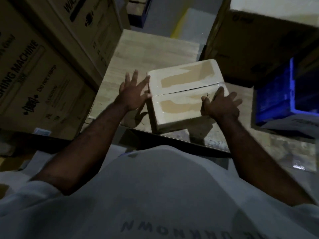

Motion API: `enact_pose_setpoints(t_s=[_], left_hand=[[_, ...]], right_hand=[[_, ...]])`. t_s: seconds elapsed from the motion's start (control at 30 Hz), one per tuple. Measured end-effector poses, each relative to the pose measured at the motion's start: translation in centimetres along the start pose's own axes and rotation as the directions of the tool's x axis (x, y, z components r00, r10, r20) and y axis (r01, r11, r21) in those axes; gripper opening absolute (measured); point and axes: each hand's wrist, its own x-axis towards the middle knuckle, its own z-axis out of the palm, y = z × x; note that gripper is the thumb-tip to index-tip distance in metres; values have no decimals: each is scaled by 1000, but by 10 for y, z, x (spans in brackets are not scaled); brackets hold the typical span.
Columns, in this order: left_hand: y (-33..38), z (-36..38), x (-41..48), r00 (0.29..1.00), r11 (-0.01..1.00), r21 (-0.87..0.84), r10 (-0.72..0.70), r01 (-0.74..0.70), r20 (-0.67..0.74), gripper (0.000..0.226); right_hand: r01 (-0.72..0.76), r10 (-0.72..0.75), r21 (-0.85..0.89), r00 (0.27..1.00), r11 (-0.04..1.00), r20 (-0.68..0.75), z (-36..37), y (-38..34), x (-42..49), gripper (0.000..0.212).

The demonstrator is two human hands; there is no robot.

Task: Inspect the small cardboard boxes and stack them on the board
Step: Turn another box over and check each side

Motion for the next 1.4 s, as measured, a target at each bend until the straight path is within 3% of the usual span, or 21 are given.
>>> enact_pose_setpoints(t_s=[0.1,0.23,0.47,0.57,0.7,1.1,1.4], left_hand=[[12,-1,1,998,996,-80,43,-46,-41,74],[25,9,-6,986,986,6,165,-165,-20,76],[9,39,-30,994,979,175,108,-104,-14,74],[-7,45,-33,974,943,268,218,-196,-55,78],[-18,50,-34,942,907,302,328,-294,-71,85],[-20,47,-34,932,881,333,361,-337,-12,127],[-19,45,-34,940,876,363,341,-317,-1,126]], right_hand=[[-16,16,-10,1000,1000,19,8,-5,-26,89],[-29,29,-4,998,1000,57,24,-24,-60,95],[32,-30,-78,999,996,30,38,-35,-91,96],[183,-191,-104,978,978,-81,45,-37,-98,96],[412,-428,-143,896,900,-114,69,-39,-104,94],[393,-434,-256,892,883,-129,92,-33,-100,95],[427,-453,-184,882,885,-131,84,-29,-89,102]])
